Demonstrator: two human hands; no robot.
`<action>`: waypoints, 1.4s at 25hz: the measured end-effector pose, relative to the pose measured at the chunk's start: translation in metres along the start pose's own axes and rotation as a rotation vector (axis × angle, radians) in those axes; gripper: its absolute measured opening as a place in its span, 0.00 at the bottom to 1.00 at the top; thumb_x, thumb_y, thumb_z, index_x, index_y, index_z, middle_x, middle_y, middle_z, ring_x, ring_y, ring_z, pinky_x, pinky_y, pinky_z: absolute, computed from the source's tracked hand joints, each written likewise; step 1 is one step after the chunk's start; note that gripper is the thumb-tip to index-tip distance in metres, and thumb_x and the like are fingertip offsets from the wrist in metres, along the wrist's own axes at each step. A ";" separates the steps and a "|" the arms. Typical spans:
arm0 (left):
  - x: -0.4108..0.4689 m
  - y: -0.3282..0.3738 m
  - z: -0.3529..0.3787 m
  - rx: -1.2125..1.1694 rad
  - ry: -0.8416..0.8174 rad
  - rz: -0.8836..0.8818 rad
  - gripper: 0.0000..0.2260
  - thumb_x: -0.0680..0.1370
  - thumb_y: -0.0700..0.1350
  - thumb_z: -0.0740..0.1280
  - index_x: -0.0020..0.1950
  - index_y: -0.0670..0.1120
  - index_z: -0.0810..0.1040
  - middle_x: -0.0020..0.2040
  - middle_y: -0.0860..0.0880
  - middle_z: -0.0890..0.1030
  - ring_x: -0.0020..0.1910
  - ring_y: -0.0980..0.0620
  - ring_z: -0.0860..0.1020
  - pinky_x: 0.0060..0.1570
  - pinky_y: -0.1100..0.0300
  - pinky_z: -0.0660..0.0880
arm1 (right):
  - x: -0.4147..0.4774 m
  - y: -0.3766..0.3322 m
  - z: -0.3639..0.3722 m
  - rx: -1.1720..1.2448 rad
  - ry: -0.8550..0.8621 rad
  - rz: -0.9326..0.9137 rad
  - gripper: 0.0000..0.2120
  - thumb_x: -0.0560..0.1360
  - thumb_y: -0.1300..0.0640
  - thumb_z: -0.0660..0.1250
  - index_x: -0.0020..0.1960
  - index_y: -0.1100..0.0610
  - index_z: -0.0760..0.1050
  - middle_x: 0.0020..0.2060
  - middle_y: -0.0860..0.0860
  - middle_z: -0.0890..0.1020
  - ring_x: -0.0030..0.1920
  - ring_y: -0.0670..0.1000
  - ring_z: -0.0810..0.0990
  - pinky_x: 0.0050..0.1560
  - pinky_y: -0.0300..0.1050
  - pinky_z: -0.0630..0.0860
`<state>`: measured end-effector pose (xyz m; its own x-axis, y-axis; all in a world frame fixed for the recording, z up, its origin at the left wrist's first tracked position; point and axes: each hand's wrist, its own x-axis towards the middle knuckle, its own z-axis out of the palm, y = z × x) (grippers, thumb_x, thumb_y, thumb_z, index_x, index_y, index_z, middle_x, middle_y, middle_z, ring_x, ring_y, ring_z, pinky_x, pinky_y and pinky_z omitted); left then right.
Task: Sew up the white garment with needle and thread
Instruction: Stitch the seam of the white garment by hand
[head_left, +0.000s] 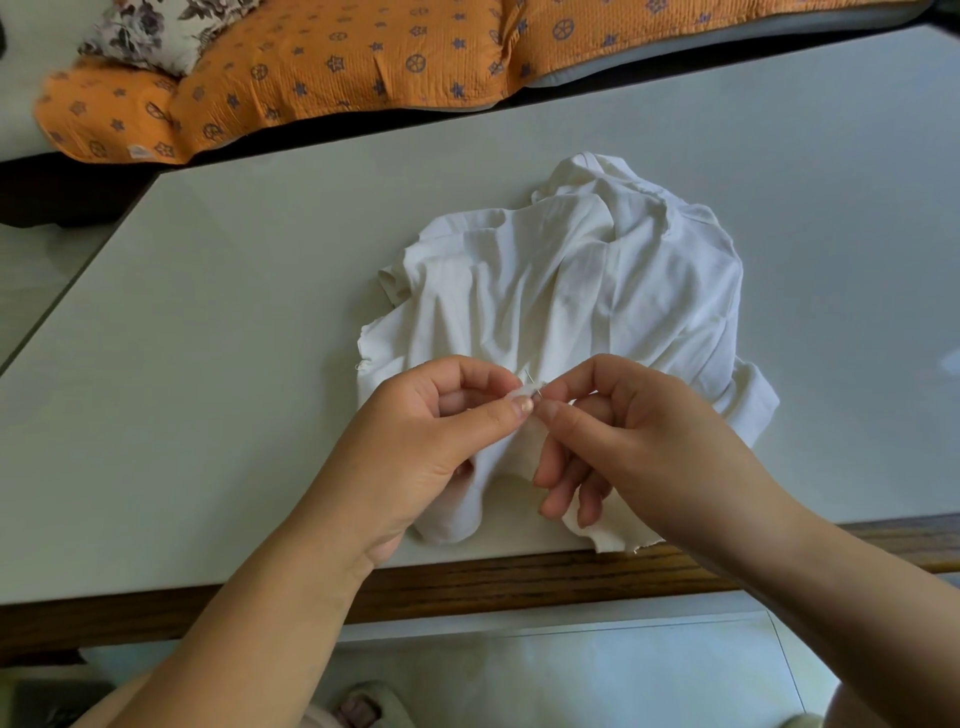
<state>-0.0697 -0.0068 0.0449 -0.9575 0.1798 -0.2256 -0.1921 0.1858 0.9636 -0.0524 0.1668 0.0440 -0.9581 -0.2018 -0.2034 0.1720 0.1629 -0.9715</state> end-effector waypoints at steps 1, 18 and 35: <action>0.000 0.000 0.000 0.015 0.000 0.000 0.07 0.71 0.48 0.73 0.47 0.51 0.84 0.39 0.54 0.85 0.41 0.61 0.80 0.41 0.69 0.73 | 0.000 0.000 0.000 0.002 0.002 -0.004 0.05 0.80 0.57 0.64 0.48 0.59 0.75 0.31 0.55 0.84 0.30 0.56 0.83 0.30 0.44 0.77; -0.004 -0.005 0.010 0.435 0.058 0.195 0.06 0.74 0.48 0.74 0.42 0.61 0.84 0.41 0.58 0.81 0.41 0.59 0.79 0.42 0.72 0.72 | 0.008 0.000 -0.007 -0.230 0.057 -0.050 0.05 0.82 0.52 0.60 0.48 0.48 0.72 0.32 0.49 0.84 0.28 0.49 0.82 0.26 0.36 0.72; -0.004 -0.002 0.004 0.292 -0.047 -0.001 0.03 0.73 0.50 0.73 0.44 0.58 0.86 0.43 0.59 0.85 0.47 0.64 0.81 0.44 0.76 0.71 | 0.032 -0.008 -0.045 0.591 0.246 -0.231 0.07 0.83 0.63 0.57 0.47 0.59 0.71 0.39 0.57 0.85 0.51 0.59 0.85 0.55 0.50 0.81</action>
<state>-0.0641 -0.0040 0.0431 -0.9450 0.2230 -0.2392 -0.1161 0.4550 0.8829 -0.0950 0.2028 0.0507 -0.9975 0.0691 -0.0167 -0.0145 -0.4273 -0.9040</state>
